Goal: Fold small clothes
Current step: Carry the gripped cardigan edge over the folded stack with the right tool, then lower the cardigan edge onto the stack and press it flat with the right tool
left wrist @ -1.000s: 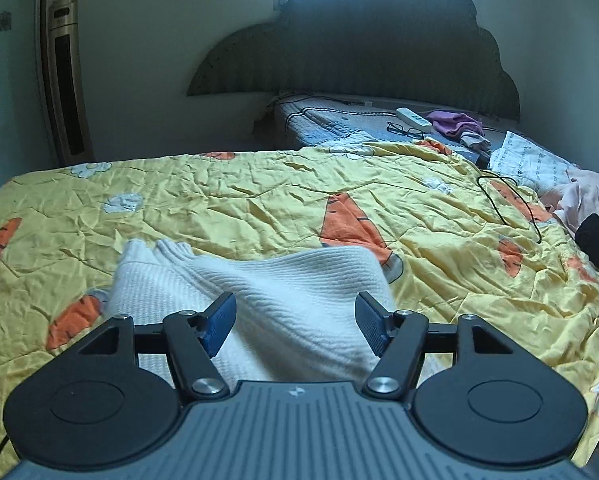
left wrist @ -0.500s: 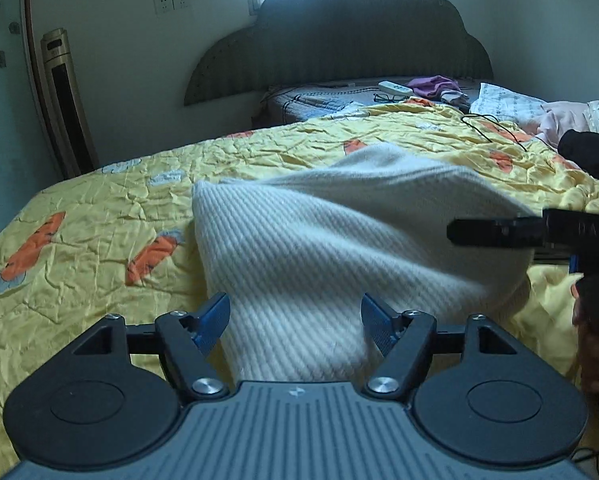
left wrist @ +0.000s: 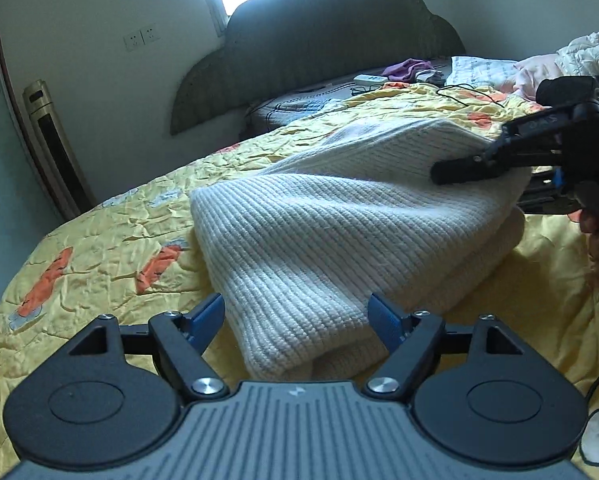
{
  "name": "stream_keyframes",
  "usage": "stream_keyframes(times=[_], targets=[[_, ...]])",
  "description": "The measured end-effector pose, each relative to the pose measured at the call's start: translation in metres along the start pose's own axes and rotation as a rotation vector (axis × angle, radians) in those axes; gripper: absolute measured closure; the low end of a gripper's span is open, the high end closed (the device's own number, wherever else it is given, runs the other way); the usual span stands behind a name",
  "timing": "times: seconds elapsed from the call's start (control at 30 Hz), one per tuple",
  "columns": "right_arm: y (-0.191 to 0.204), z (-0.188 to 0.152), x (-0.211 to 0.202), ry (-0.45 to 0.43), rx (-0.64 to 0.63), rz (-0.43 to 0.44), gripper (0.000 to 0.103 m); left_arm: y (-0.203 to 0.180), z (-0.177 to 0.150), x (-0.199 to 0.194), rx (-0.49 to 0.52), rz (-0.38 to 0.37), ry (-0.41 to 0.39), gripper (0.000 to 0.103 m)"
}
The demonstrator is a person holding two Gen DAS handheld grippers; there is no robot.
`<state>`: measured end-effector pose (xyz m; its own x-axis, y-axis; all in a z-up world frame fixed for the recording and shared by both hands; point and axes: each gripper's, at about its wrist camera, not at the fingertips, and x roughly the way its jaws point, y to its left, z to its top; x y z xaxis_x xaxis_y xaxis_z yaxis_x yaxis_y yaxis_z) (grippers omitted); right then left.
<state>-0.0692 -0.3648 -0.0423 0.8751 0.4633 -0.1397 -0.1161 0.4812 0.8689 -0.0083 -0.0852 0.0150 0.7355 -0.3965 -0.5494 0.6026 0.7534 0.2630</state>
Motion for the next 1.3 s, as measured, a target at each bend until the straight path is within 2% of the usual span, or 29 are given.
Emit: stream_keyframes(times=[0.07,0.23,0.4,0.5,0.6,0.67,0.73,0.83,0.93,1.03,1.13,1.2,1.3], targets=[[0.002,-0.003,0.001,0.009,-0.040,-0.053,0.083,0.004,-0.001,0.002,-0.013,-0.002,0.008,0.021],[0.009,-0.006,0.006,0.023,-0.111,-0.082,0.082,0.006,0.001,0.000,-0.035,-0.009,-0.002,0.021],[0.002,-0.005,0.004,0.021,-0.085,-0.051,0.081,0.000,0.008,-0.001,-0.054,-0.038,-0.027,0.021],[-0.004,-0.002,0.000,0.017,-0.023,0.013,0.080,-0.001,0.014,-0.003,-0.074,-0.042,-0.052,0.021],[-0.002,-0.002,0.001,0.028,-0.045,-0.016,0.081,0.002,0.020,-0.002,-0.099,-0.040,-0.064,0.021],[-0.001,-0.003,0.002,0.039,-0.059,-0.029,0.081,0.004,0.019,0.003,-0.121,-0.047,-0.042,0.021],[-0.002,-0.003,0.000,0.040,-0.037,-0.003,0.081,0.007,0.017,0.006,-0.142,-0.059,-0.023,0.021],[-0.003,-0.004,0.001,0.045,-0.045,-0.038,0.083,0.010,0.014,0.008,-0.154,-0.063,-0.013,0.021],[-0.005,-0.004,0.001,0.045,-0.042,-0.063,0.078,0.014,0.012,0.011,-0.169,-0.072,0.001,0.021],[-0.001,-0.005,-0.002,0.040,-0.054,-0.063,0.067,0.017,0.011,0.010,-0.182,-0.079,0.012,0.021],[0.008,-0.006,-0.012,0.020,-0.079,-0.068,0.052,0.020,0.009,0.009,-0.190,-0.067,0.018,0.021],[0.016,-0.005,-0.021,-0.005,-0.102,-0.082,0.035,0.023,0.008,0.010,-0.198,-0.062,0.024,0.021],[0.032,0.000,-0.039,-0.090,-0.165,-0.163,0.034,0.024,0.009,0.010,-0.213,-0.061,0.032,0.021]])
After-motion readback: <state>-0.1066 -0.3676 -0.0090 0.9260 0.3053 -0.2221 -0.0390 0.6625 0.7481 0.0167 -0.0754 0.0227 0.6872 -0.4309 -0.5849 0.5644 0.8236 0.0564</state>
